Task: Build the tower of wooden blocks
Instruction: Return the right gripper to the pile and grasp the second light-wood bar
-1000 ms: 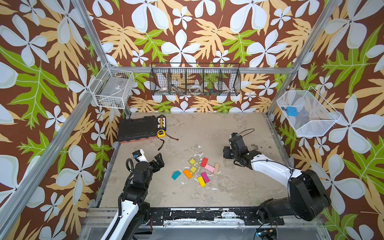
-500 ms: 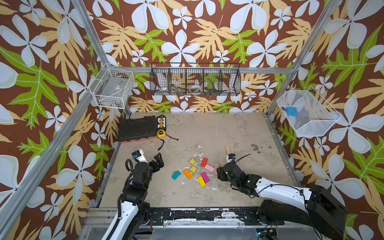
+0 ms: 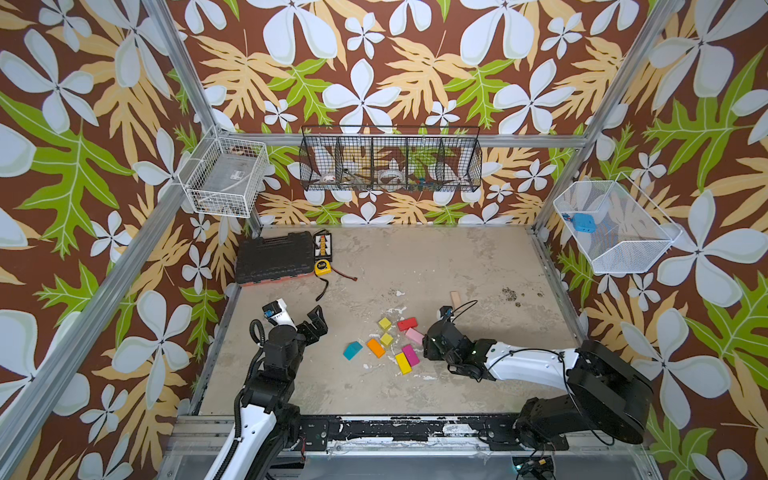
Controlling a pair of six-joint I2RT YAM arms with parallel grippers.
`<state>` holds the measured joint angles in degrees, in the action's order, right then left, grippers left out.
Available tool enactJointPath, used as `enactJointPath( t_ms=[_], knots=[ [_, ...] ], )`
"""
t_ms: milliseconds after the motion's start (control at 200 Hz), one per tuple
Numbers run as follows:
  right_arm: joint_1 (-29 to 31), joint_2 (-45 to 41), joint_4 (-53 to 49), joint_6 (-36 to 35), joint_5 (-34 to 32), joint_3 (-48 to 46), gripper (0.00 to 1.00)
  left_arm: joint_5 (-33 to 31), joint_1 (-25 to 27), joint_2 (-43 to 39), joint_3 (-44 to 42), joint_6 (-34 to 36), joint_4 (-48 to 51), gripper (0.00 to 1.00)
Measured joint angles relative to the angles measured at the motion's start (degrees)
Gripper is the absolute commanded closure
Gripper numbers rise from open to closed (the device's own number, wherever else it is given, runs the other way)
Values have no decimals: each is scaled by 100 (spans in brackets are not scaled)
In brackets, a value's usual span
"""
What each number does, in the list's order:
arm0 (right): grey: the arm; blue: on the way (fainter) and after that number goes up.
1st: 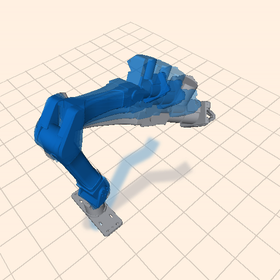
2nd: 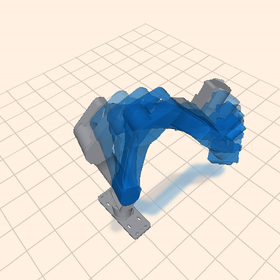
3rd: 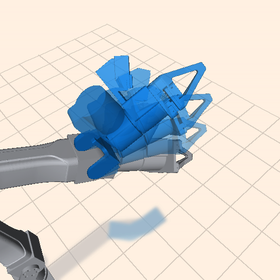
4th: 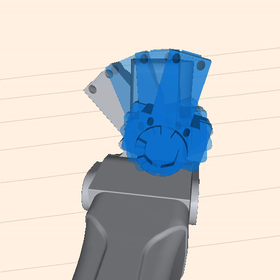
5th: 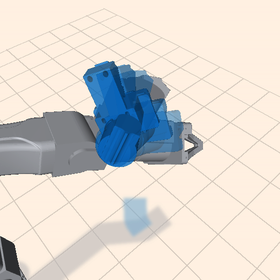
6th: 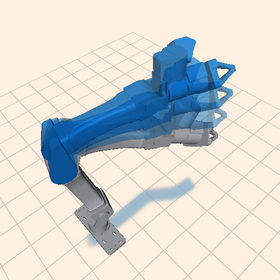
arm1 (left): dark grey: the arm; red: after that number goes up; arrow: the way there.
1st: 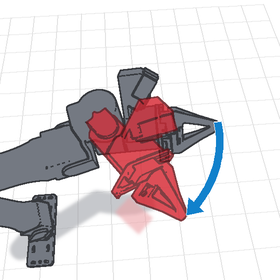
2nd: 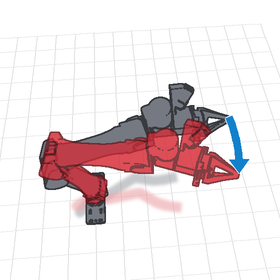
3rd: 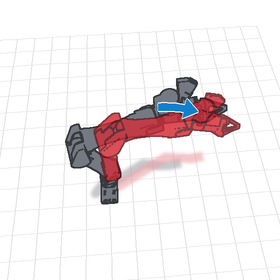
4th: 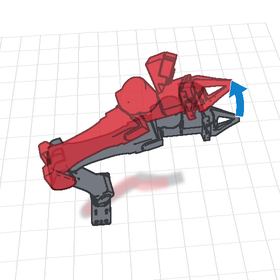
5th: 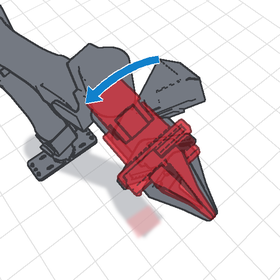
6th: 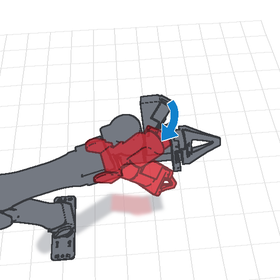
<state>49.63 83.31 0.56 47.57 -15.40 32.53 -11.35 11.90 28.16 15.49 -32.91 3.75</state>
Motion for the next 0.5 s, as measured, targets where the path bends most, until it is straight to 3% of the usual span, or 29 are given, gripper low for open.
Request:
enactJointPath(
  t_ms=[495],
  knots=[
    [22, 173, -254, -52, -455, 225, 42, -17, 0, -33, 0, 0, 39, 0]
  ],
)
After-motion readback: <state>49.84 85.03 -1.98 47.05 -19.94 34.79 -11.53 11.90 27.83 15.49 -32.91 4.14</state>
